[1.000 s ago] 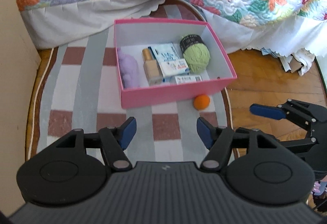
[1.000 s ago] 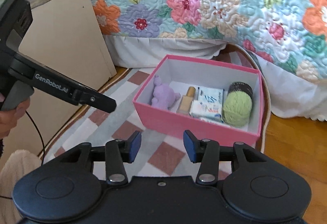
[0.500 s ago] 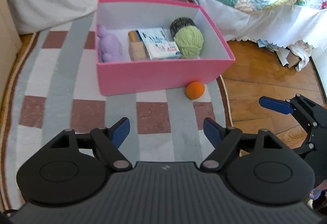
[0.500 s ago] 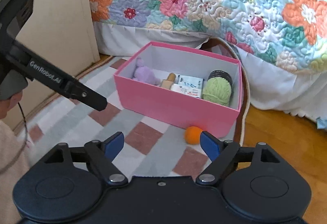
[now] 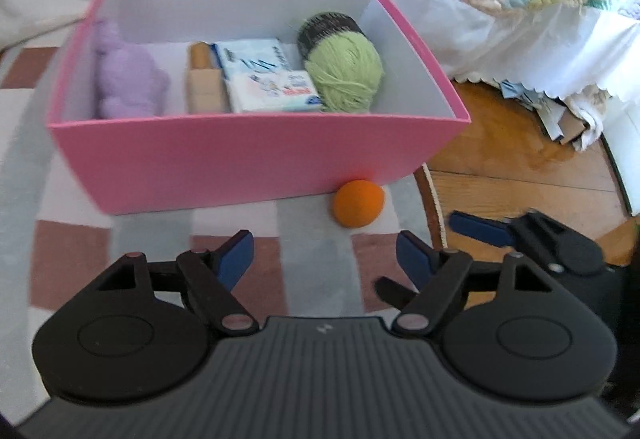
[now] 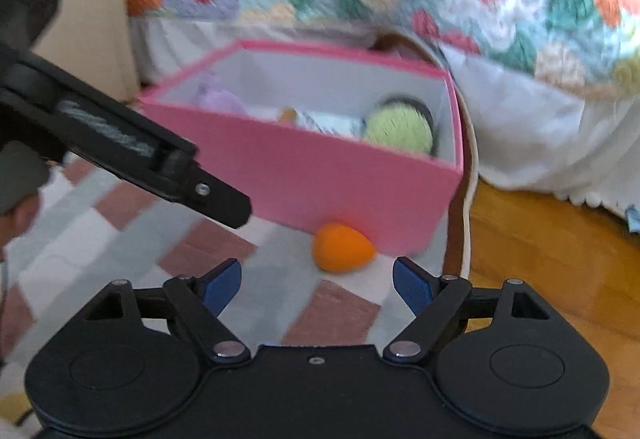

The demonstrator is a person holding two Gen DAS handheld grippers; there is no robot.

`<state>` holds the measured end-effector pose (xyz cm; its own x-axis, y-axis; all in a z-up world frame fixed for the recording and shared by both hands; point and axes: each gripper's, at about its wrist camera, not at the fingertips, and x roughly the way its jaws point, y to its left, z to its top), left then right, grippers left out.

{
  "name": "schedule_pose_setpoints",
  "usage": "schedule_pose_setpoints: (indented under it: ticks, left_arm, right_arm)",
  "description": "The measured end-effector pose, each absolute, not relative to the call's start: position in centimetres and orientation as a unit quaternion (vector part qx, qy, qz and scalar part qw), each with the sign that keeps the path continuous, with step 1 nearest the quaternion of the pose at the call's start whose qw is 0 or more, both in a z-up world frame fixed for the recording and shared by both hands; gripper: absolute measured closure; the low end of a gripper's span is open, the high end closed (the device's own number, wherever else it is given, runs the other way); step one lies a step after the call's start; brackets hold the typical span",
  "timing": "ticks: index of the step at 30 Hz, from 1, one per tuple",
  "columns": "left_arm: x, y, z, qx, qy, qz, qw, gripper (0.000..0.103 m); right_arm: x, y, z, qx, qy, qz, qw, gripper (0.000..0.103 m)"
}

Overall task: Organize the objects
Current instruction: 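Move the left tool back out toward the orange sponge beside the box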

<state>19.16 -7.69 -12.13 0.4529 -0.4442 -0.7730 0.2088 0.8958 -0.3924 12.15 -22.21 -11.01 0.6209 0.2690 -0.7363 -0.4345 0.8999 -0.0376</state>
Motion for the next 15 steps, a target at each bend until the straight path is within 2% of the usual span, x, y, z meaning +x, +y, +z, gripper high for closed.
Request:
schedule_pose_setpoints:
  ticks: [8,11,15]
  left_arm:
    - [20.9,-9.8,-15.7,-0.146,0.479,-0.190,0.844,0.042]
    - [21.0,-10.5,-16.3,-0.139,0.467,-0.202,0.850,0.053]
    - [21.4,-10.8,-16.9,-0.143,0.459,-0.224,0.848,0.060]
  right_arm:
    - [14.8,-21.8,-14.2,-0.114,0.396,0.205,0.888,0.018]
    - [15.7,-21.5,-15.1,-0.115,0.397,0.207,0.887,0.018]
    - [16.6,-21.4,-15.6,-0.100,0.397,0.203,0.889,0.018]
